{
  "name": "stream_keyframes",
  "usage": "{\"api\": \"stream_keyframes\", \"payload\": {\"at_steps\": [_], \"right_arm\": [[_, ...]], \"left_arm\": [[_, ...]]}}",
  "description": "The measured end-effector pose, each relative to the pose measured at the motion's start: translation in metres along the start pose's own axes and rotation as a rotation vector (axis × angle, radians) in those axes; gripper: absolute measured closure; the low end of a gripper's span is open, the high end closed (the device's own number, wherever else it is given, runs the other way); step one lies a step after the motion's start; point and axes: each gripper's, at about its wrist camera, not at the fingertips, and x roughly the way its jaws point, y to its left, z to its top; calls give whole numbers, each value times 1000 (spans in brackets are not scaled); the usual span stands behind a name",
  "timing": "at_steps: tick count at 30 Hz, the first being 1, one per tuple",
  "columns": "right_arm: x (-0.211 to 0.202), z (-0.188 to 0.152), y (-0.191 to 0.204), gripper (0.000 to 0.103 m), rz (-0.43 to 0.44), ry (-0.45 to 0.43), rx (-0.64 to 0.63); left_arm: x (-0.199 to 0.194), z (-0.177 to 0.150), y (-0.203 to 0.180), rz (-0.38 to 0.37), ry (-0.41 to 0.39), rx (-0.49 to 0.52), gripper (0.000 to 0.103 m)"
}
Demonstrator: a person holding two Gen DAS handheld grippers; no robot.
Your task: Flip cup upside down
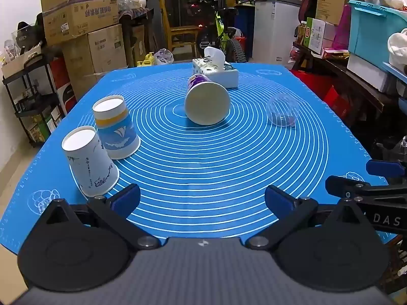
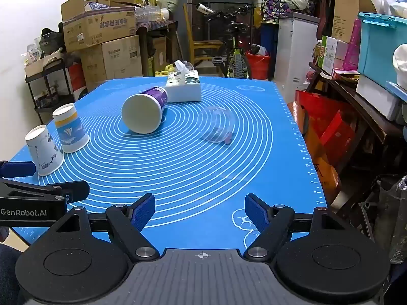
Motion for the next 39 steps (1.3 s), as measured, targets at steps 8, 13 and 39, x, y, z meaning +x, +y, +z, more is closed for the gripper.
{"api": "stream_keyframes", "payload": {"at_steps": [8,13,39], "right_arm": [[1,0,0,22,-3,-1,3],[0,0,1,22,-3,-1,1],[2,-3,0,22,-1,2,7]], "left_arm": [[5,-1,3,11,21,3,1],[0,-1,2,9,5,2,1],[2,-2,-4,15,7,16,1]]}}
